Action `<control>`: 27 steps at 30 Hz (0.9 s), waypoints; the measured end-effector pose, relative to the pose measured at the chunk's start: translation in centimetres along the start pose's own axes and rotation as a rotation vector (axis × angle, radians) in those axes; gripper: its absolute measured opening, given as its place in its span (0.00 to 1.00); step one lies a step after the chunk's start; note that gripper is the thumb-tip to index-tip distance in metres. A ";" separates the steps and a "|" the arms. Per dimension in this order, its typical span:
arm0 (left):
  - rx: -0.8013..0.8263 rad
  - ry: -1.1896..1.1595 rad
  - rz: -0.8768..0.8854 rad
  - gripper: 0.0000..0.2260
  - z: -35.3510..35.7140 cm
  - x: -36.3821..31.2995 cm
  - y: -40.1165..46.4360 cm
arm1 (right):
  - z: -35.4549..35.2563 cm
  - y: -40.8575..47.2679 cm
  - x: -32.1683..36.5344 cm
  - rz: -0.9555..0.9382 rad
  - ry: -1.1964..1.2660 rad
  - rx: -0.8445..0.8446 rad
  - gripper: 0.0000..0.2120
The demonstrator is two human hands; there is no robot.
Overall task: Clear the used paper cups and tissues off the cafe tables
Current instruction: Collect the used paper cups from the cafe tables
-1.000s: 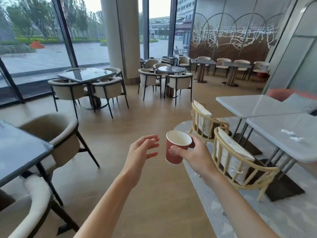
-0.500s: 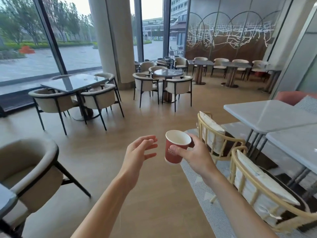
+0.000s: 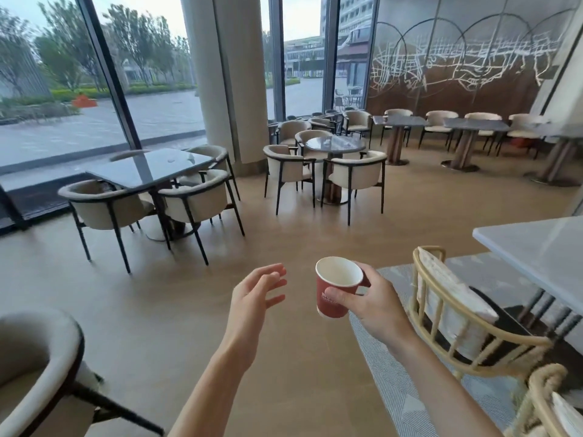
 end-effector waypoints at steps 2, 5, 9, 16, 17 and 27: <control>-0.019 -0.011 -0.014 0.11 -0.3 0.9 4.5 | 0.8 4.1 -1.4 0.009 -0.007 -0.003 0.28; -0.018 -0.038 -0.032 0.11 -0.3 2.7 11.5 | 2.2 10.4 -3.9 0.022 -0.008 -0.024 0.29; 0.030 -0.034 -0.037 0.11 0.8 4.1 22.4 | 4.1 20.3 -6.2 0.038 -0.020 -0.065 0.28; 0.131 0.006 -0.005 0.11 4.4 2.9 40.6 | 4.0 36.1 -7.1 0.045 -0.011 -0.235 0.28; 0.148 0.013 -0.006 0.11 5.5 2.7 42.7 | 3.6 37.8 -7.3 0.048 -0.013 -0.248 0.27; 0.304 0.039 -0.036 0.11 20.7 5.6 60.0 | -5.9 54.2 -13.3 0.059 0.023 -0.431 0.28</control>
Point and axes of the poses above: each hand's wrist, its own y-axis towards the middle knuckle, its own z-axis out of the palm, x = y × z, the point moved 5 cm from there along y, towards the middle knuckle, and after that the axes turned 11 degrees about y, right-handed, at the moved point
